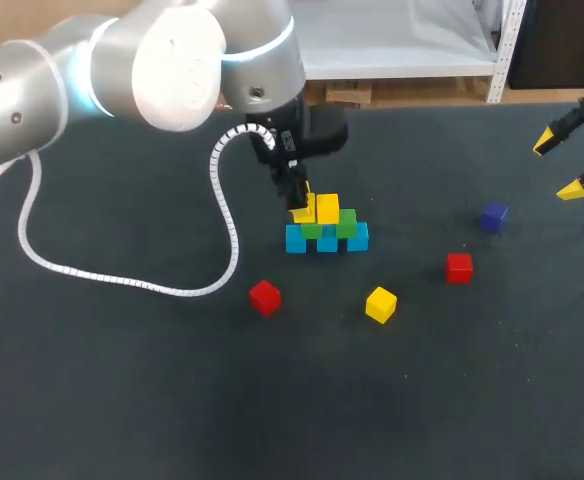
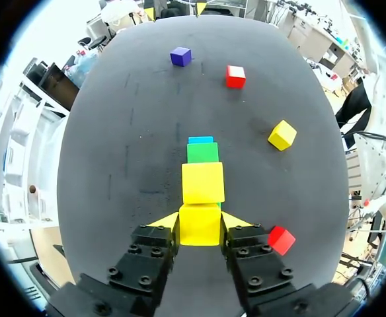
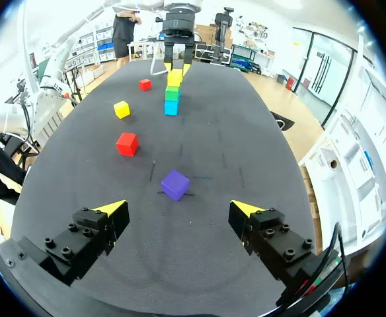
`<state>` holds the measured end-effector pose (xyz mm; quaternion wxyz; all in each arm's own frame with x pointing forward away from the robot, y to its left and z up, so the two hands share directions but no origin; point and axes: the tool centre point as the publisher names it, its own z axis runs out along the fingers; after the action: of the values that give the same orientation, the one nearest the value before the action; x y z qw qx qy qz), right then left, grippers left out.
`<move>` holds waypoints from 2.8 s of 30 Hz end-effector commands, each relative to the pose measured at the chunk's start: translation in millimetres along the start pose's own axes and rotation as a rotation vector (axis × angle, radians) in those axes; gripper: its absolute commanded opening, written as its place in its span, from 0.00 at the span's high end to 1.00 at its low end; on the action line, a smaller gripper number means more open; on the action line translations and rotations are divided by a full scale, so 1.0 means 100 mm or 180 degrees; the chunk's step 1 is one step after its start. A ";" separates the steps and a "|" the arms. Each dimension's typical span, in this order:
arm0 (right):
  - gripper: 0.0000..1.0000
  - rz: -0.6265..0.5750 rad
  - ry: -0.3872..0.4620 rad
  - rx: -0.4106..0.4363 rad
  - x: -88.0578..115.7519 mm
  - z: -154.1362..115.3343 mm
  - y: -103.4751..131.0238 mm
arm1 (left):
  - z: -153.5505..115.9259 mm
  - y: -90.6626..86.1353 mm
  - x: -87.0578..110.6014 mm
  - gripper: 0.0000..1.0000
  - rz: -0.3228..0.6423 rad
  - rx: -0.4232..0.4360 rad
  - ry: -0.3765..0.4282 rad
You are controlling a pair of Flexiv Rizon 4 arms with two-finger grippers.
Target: Place the blue cubes, place green cubes on the blue cubes, place the yellow cubes on the green cubes, then place the red cubes on the yellow cubes, and place purple cube on the red cubes.
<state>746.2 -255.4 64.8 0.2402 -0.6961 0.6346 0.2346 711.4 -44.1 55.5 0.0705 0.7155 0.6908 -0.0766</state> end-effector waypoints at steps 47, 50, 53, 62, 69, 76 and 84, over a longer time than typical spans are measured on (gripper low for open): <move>0.00 -0.0003 -0.0006 0.0000 0.00 0.00 0.00 | -0.22 0.04 0.52 1.00 -0.0033 -0.0063 -0.0051; 0.00 -0.0003 -0.0006 0.0000 0.00 0.00 0.00 | -0.17 0.05 0.50 1.00 0.0000 -0.0038 -0.0040; 0.00 -0.0003 -0.0006 0.0000 0.00 0.00 0.00 | -0.15 0.05 0.48 1.00 0.0021 -0.0021 -0.0027; 0.00 -0.0003 -0.0006 0.0000 0.00 0.00 0.00 | -0.12 0.01 0.44 1.00 0.0038 0.0027 -0.0045; 0.00 -0.0003 -0.0006 0.0000 0.00 0.00 0.00 | -0.12 -0.05 0.37 1.00 0.0063 0.0055 -0.0084; 0.00 -0.0003 -0.0006 0.0000 0.00 0.00 0.00 | -0.11 -0.09 0.25 1.00 0.0136 0.0069 -0.0130; 0.00 -0.0003 -0.0006 0.0000 0.00 0.00 0.00 | -0.10 -0.14 0.19 1.00 0.0179 0.0087 -0.0150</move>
<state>746.2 -255.4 64.8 0.2402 -0.6961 0.6346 0.2346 698.4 -22.6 61.1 0.0796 0.7326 0.6685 -0.1006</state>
